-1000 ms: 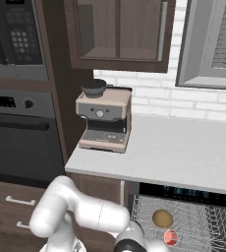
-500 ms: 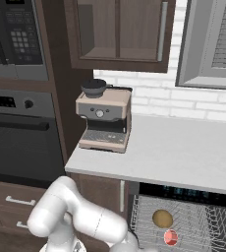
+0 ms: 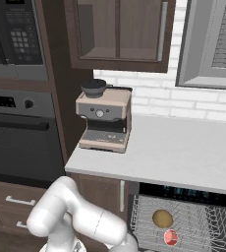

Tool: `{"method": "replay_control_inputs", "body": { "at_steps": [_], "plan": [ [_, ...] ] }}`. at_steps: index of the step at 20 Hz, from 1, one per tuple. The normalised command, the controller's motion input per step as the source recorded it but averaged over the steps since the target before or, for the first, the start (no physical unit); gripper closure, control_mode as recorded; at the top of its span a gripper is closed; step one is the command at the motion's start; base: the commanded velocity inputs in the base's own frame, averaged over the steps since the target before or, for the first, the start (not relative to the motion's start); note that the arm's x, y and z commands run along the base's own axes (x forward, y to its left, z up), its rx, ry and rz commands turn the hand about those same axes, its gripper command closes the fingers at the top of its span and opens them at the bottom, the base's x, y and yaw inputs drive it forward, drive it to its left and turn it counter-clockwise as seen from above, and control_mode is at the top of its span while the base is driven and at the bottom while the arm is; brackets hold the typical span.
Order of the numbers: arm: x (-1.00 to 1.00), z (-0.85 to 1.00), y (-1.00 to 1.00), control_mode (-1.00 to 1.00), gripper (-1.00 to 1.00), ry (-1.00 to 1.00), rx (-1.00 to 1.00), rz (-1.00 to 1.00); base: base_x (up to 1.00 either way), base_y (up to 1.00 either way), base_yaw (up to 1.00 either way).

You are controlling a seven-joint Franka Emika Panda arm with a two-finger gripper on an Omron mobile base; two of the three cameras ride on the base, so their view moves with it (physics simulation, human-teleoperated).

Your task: Pick up the cup and bowl from the counter, place them in the dishwasher, and close the dishwasher door.

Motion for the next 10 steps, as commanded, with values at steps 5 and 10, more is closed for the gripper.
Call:
{"method": "replay_control_inputs", "body": {
  "at_steps": [5,10],
  "plan": [
    [-0.18,0.07,-0.18,-1.00,-1.00,-0.14,0.19,0.07,0.00,0.00,0.00],
    [-0.06,0.06,-0.03,-1.00,-1.00,-0.19,0.21,0.07,0.00,0.00,0.00]
  ]
}}
